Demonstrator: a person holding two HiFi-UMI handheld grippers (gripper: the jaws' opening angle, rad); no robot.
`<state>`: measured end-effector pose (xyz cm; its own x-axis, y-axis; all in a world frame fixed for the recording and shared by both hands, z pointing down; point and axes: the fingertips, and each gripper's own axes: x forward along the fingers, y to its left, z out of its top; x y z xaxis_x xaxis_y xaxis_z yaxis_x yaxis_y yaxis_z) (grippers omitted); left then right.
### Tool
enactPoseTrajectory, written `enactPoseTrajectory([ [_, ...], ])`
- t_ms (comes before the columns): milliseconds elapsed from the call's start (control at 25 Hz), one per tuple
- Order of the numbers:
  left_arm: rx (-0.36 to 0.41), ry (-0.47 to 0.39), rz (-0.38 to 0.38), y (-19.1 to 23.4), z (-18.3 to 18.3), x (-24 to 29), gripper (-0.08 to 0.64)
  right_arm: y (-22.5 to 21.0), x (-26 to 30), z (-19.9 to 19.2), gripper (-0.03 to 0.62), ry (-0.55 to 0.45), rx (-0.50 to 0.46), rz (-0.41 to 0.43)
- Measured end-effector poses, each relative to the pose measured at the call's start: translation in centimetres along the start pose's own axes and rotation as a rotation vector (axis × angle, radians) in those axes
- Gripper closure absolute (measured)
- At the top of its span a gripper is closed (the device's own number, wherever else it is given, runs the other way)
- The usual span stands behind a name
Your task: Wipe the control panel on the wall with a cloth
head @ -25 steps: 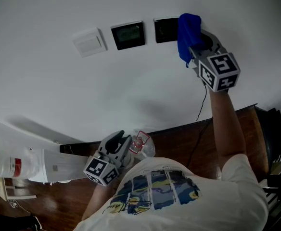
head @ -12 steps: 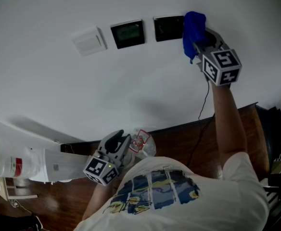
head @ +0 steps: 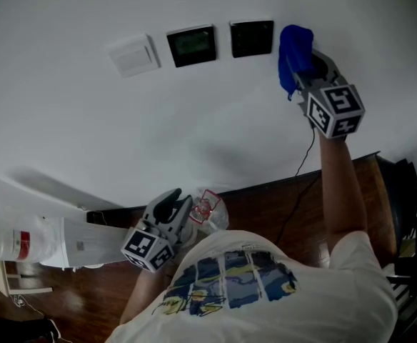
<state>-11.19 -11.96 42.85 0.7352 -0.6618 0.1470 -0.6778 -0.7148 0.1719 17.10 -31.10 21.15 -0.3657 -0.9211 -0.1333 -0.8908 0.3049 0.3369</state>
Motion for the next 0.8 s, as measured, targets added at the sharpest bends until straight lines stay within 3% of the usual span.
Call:
enactPoseTrajectory([
  [800, -0.003, 0.011, -0.005, 0.3, -0.3, -0.2, 0.463, 8.2, -12.4, -3.7, 0.502, 0.025, 0.089, 0.054],
])
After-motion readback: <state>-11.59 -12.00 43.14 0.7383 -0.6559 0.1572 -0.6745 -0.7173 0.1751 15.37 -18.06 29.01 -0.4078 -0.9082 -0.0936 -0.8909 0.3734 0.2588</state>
